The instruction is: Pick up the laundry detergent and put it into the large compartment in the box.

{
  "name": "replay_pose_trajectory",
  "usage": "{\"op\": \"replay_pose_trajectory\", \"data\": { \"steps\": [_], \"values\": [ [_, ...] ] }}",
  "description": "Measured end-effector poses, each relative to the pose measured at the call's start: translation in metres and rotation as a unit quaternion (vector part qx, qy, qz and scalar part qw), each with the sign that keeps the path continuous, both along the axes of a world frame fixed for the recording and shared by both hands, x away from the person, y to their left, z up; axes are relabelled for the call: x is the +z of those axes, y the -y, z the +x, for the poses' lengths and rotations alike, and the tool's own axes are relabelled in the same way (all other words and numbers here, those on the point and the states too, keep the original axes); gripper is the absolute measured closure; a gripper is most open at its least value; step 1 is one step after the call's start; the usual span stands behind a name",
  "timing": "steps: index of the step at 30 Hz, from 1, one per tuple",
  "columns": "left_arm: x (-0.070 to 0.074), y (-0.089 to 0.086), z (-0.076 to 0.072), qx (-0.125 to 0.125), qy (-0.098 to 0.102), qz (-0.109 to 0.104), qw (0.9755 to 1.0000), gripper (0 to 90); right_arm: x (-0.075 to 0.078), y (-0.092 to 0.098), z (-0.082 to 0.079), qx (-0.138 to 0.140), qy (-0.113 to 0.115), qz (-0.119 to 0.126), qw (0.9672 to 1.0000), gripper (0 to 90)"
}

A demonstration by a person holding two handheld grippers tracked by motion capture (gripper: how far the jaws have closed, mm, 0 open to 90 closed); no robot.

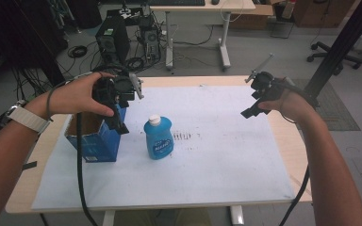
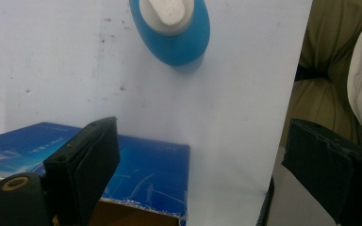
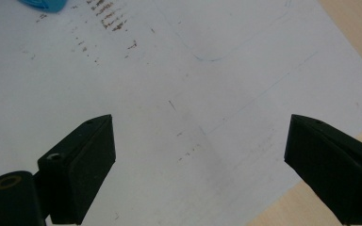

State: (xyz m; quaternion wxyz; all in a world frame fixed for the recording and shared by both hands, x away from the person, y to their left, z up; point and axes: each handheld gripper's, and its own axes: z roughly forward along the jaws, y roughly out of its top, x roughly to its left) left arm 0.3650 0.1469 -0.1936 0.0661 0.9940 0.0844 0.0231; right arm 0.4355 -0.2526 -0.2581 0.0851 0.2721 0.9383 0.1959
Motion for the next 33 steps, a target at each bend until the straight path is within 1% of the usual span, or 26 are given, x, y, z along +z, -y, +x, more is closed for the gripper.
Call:
{"op": "replay_pose_trajectory", "data": {
  "steps": [9, 16, 23, 25, 32, 33],
  "values": [
    [0.0006, 0.0004, -0.0008, 0.003, 0.002, 0.002, 1.0000, 12.0, -0.0001, -0.0006, -0.0003, 0.002, 0.002, 0.002, 1.0000, 9.3],
    [0.0011, -0.0002, -0.0002, 0.014, 0.003, -0.001, 0.9999, 11.9, 0.0004, 0.0013, -0.0004, 0.002, 0.002, 0.003, 1.0000, 9.3],
    [0.0011, 0.0017, -0.0010, 0.018, 0.007, -0.005, 0.9998, 11.9, 0.0001, 0.0009, -0.0008, 0.004, 0.003, 0.003, 1.0000, 9.2],
    [0.0012, 0.0026, -0.0009, 0.017, 0.008, -0.001, 0.9998, 11.9, 0.0002, 0.0004, -0.0014, 0.004, 0.003, 0.003, 1.0000, 9.2],
    [0.0023, 0.0031, -0.0015, 0.034, 0.006, -0.005, 0.9994, 11.4, 0.0002, 0.0005, -0.0021, 0.003, 0.004, 0.001, 1.0000, 9.2],
    [0.0030, 0.0035, -0.0018, 0.047, 0.004, -0.009, 0.9988, 11.5, 0.0002, 0.0004, -0.0022, 0.003, 0.004, 0.001, 1.0000, 9.2]
  ]
}}
